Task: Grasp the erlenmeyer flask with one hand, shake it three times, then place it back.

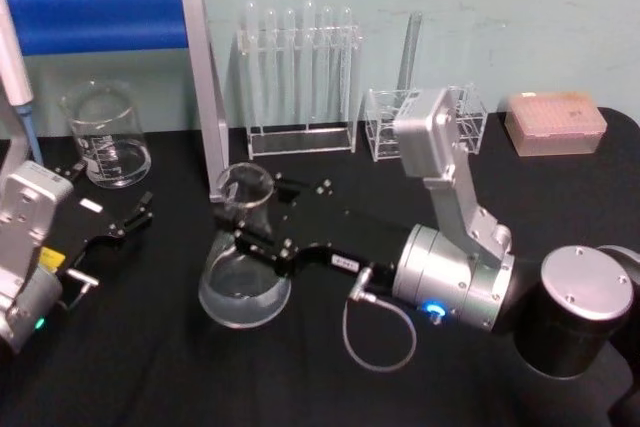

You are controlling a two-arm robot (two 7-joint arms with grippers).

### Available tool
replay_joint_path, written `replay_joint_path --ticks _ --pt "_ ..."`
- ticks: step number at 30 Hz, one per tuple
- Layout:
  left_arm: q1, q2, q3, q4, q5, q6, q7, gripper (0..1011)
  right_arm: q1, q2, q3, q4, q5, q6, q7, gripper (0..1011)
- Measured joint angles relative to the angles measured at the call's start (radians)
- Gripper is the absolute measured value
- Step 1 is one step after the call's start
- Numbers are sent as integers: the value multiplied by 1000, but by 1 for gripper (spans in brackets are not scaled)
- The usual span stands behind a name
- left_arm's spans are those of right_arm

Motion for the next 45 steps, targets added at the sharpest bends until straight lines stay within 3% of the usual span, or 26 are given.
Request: replay_joint_path --ticks 8,17,27,36,45 --pt "0 0 0 0 0 0 0 1001 4 26 -39 -18 19 1 21 449" --pt "0 0 0 0 0 0 0 1001 19 33 -39 -4 28 -7 -12 449" --pt "0 0 0 0 0 0 0 1001 42 29 36 64 6 -23 -111 449" --pt "0 0 0 0 0 0 0 1001 50 22 142 131 -26 -31 -199 449" --pt "0 0 0 0 0 0 0 1001 51 17 208 166 -52 -32 -244 449"
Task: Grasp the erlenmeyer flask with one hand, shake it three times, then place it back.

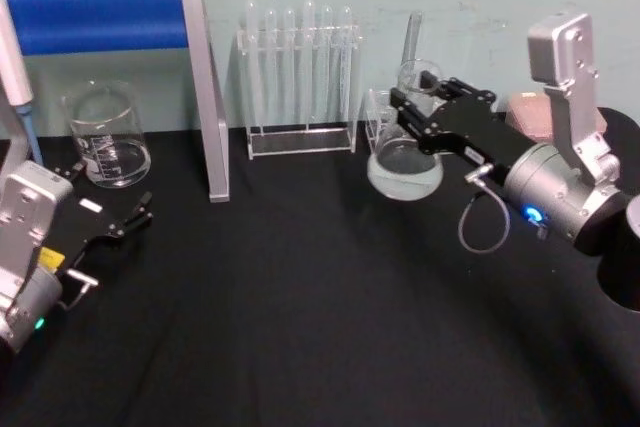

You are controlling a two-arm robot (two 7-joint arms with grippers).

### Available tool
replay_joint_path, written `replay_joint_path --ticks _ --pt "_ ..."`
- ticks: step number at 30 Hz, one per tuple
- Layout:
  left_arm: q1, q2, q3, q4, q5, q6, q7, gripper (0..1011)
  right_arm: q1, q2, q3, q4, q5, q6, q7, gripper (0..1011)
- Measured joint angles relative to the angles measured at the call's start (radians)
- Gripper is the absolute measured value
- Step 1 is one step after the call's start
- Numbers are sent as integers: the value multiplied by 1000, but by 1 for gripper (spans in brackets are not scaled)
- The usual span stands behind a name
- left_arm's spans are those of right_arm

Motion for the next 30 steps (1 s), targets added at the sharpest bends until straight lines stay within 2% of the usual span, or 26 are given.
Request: replay_joint_path --ticks 5,14,21,30 --pt "0 0 0 0 0 0 0 1001 -4 -6 25 9 -11 1 -7 449" --pt "0 0 0 0 0 0 0 1001 -16 -24 34 -4 -13 7 23 449" --pt "0 0 0 0 0 0 0 1001 -33 -33 8 -40 0 13 67 449" --pt "0 0 0 0 0 0 0 1001 -44 -33 -56 -81 26 21 128 449"
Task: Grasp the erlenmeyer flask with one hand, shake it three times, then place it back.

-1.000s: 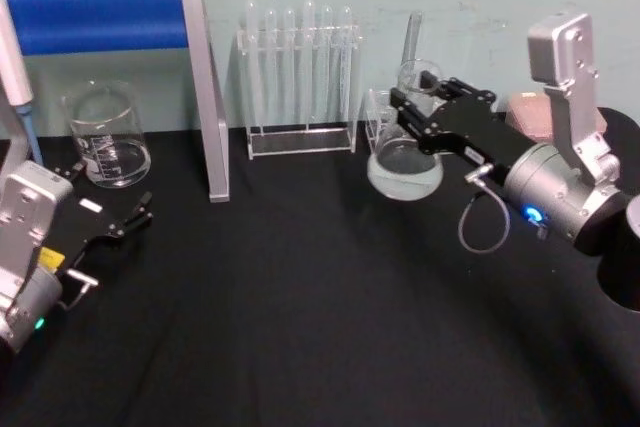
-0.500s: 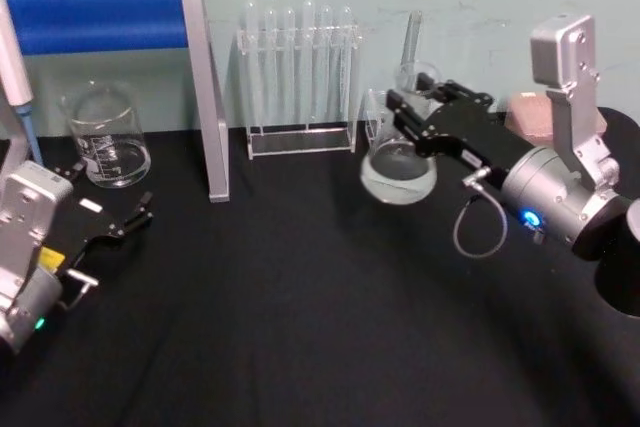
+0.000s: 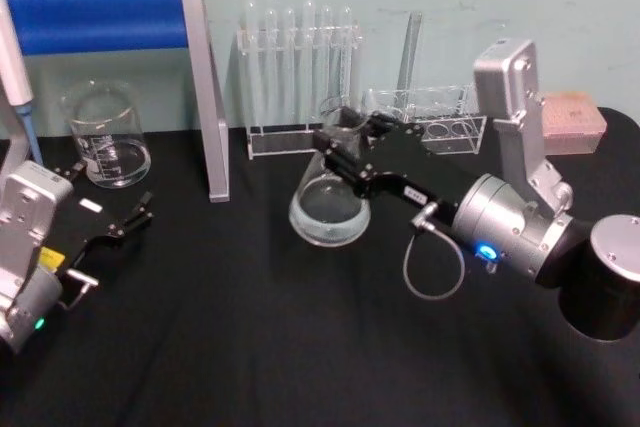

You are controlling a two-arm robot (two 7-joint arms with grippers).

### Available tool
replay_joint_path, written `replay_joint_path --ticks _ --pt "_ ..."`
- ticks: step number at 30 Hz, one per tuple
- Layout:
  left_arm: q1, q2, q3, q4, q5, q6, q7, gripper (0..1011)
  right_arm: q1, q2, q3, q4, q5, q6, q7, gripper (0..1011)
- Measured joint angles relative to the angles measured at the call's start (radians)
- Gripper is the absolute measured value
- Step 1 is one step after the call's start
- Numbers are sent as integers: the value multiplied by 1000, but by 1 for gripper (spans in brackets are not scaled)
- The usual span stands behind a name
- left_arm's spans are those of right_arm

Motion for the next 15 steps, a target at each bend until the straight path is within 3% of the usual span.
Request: replay_joint_path --ticks 7,15 --pt "0 0 0 0 0 0 0 1001 4 9 -36 -12 14 3 17 449" --pt "0 0 0 0 0 0 0 1001 9 15 -48 1 19 -15 16 449"
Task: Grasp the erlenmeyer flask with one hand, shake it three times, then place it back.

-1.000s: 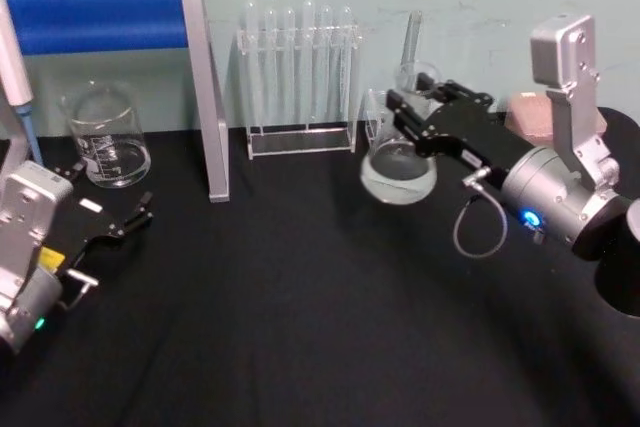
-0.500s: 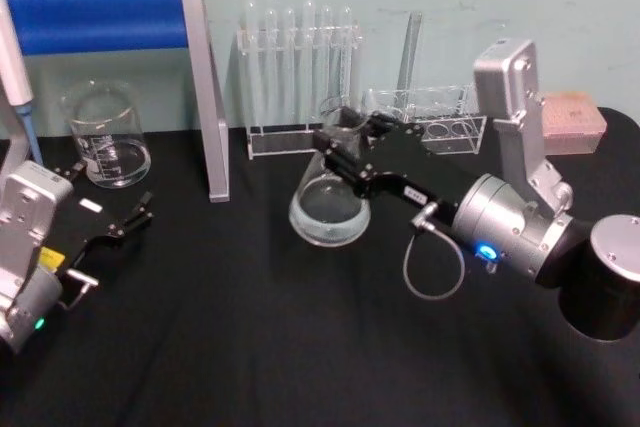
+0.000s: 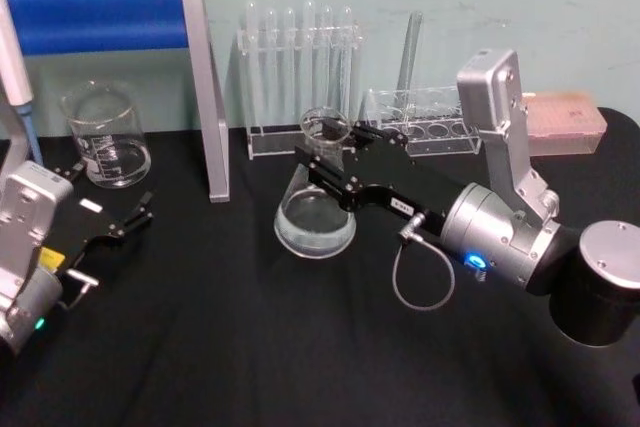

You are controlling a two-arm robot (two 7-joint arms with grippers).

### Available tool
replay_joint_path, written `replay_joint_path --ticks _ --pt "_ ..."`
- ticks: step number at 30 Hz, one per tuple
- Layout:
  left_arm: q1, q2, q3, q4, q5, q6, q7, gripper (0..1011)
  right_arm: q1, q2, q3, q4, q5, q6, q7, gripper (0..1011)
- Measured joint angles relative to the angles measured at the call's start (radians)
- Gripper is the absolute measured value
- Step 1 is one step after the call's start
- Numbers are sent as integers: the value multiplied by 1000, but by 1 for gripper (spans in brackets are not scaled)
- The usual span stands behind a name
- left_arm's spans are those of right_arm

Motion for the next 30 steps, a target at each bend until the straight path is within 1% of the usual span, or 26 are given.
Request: replay_joint_path --ticks 7,17,21,30 --pt "0 0 0 0 0 0 0 1001 -1 4 -17 25 -2 -19 11 449" --pt "0 0 0 0 0 0 0 1001 -8 6 -42 67 -20 -46 27 449" --pt "0 0 0 0 0 0 0 1001 -10 4 -46 78 -24 -55 31 449" --pt "0 0 0 0 0 0 0 1001 -16 -2 -50 102 -39 -102 44 449"
